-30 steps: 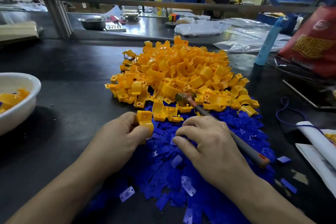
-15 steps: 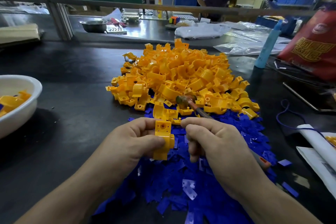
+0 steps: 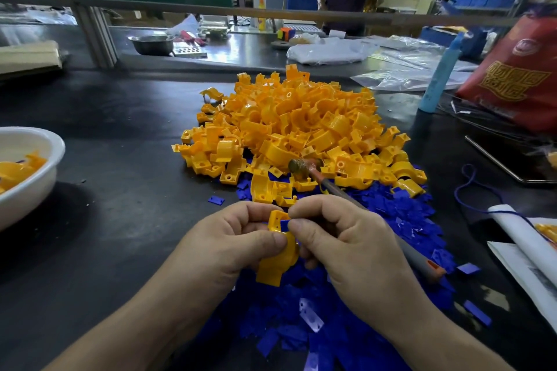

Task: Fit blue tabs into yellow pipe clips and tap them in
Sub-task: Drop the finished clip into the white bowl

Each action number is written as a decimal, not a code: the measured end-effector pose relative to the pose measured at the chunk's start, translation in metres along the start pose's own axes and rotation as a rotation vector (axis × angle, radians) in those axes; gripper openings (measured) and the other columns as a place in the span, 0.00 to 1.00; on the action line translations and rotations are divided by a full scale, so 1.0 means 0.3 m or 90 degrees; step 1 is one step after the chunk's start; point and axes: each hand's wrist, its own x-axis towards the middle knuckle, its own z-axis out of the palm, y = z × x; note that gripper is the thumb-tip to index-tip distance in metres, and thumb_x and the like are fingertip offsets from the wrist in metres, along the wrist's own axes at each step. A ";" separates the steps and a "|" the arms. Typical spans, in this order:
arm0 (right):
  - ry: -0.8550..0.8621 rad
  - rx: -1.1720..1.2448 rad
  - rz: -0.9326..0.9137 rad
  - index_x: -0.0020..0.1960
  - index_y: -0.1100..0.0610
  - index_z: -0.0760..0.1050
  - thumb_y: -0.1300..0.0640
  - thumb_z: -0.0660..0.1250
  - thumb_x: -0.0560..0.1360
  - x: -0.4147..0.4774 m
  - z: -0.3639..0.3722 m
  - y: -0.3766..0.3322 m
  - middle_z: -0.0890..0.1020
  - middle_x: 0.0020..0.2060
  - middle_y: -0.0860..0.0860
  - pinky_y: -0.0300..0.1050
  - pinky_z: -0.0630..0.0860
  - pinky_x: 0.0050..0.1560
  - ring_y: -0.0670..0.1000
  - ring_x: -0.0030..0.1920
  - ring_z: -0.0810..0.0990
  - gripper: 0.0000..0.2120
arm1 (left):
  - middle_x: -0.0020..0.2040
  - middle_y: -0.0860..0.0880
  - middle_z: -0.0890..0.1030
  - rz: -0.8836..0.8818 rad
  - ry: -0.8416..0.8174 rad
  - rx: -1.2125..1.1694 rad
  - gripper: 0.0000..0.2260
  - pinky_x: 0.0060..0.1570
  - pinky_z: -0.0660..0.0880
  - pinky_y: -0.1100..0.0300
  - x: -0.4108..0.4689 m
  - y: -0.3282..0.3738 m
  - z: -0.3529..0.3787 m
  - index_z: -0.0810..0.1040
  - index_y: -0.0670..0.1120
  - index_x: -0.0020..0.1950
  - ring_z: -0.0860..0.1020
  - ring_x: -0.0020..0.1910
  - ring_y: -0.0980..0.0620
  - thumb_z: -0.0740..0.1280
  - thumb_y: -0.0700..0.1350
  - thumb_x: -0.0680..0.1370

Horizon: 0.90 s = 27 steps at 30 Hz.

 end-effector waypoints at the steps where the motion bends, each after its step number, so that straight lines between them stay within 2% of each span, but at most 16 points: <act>1: 0.004 0.001 -0.002 0.47 0.44 0.79 0.57 0.67 0.75 0.000 0.000 0.001 0.81 0.38 0.44 0.35 0.77 0.34 0.45 0.36 0.81 0.07 | 0.50 0.43 0.86 0.004 -0.001 -0.002 0.26 0.58 0.77 0.40 0.000 0.000 0.001 0.79 0.48 0.59 0.84 0.50 0.43 0.80 0.48 0.63; 7: -0.020 -0.041 0.001 0.47 0.44 0.77 0.52 0.66 0.75 -0.001 -0.001 0.007 0.81 0.35 0.46 0.35 0.77 0.31 0.44 0.32 0.81 0.03 | 0.49 0.44 0.86 0.013 -0.011 -0.042 0.22 0.41 0.81 0.54 0.007 -0.013 -0.005 0.82 0.50 0.56 0.85 0.47 0.44 0.79 0.45 0.63; 11: -0.017 0.003 0.030 0.47 0.45 0.76 0.54 0.67 0.75 0.005 -0.005 0.012 0.82 0.35 0.49 0.36 0.78 0.31 0.47 0.32 0.81 0.04 | 0.50 0.43 0.86 0.028 -0.010 -0.047 0.14 0.49 0.80 0.46 0.009 -0.022 -0.008 0.84 0.55 0.50 0.84 0.49 0.43 0.74 0.46 0.65; 13: -0.008 0.040 0.056 0.48 0.46 0.76 0.57 0.67 0.76 0.009 -0.012 0.013 0.83 0.36 0.50 0.36 0.78 0.32 0.48 0.32 0.82 0.06 | 0.50 0.44 0.86 0.036 0.005 -0.044 0.14 0.53 0.78 0.43 0.010 -0.022 -0.007 0.84 0.55 0.50 0.84 0.50 0.41 0.74 0.46 0.65; 15: -0.003 0.037 0.058 0.48 0.46 0.77 0.58 0.66 0.77 0.008 -0.018 0.015 0.83 0.37 0.49 0.35 0.78 0.35 0.48 0.34 0.83 0.07 | 0.50 0.44 0.86 0.045 0.008 -0.035 0.18 0.54 0.79 0.42 0.009 -0.019 -0.004 0.82 0.53 0.54 0.84 0.50 0.42 0.76 0.45 0.65; 17: 0.000 -0.004 0.029 0.47 0.44 0.77 0.57 0.65 0.77 0.004 -0.014 0.013 0.82 0.40 0.45 0.33 0.78 0.37 0.45 0.38 0.82 0.08 | 0.49 0.45 0.86 0.053 0.000 -0.025 0.23 0.50 0.82 0.47 0.006 -0.017 -0.002 0.80 0.51 0.57 0.85 0.48 0.44 0.79 0.45 0.63; 19: 0.010 -0.074 -0.012 0.47 0.43 0.77 0.56 0.66 0.76 0.001 -0.007 0.008 0.79 0.44 0.41 0.30 0.75 0.39 0.42 0.43 0.80 0.07 | 0.48 0.45 0.86 0.061 -0.010 -0.028 0.24 0.43 0.83 0.55 0.003 -0.016 0.000 0.80 0.51 0.57 0.85 0.47 0.45 0.75 0.49 0.61; 21: 0.013 -0.117 -0.039 0.47 0.44 0.78 0.55 0.67 0.75 0.001 -0.001 0.005 0.76 0.45 0.39 0.29 0.74 0.41 0.41 0.47 0.78 0.06 | 0.48 0.44 0.86 0.069 -0.018 -0.036 0.24 0.40 0.82 0.58 0.001 -0.018 0.002 0.80 0.50 0.57 0.85 0.47 0.45 0.74 0.49 0.61; 25: 0.024 -0.109 -0.040 0.48 0.43 0.78 0.54 0.68 0.74 0.003 0.004 0.011 0.76 0.45 0.39 0.30 0.75 0.42 0.41 0.49 0.77 0.06 | 0.47 0.44 0.86 0.079 -0.028 -0.044 0.16 0.39 0.80 0.60 0.001 -0.018 0.007 0.84 0.53 0.51 0.85 0.46 0.46 0.74 0.47 0.63; 27: 0.020 -0.062 -0.016 0.50 0.42 0.76 0.53 0.68 0.74 0.002 0.005 0.016 0.77 0.46 0.39 0.32 0.78 0.41 0.42 0.47 0.79 0.07 | 0.47 0.45 0.86 0.079 -0.031 -0.031 0.13 0.38 0.80 0.61 0.003 -0.017 0.011 0.84 0.55 0.49 0.85 0.46 0.47 0.77 0.45 0.66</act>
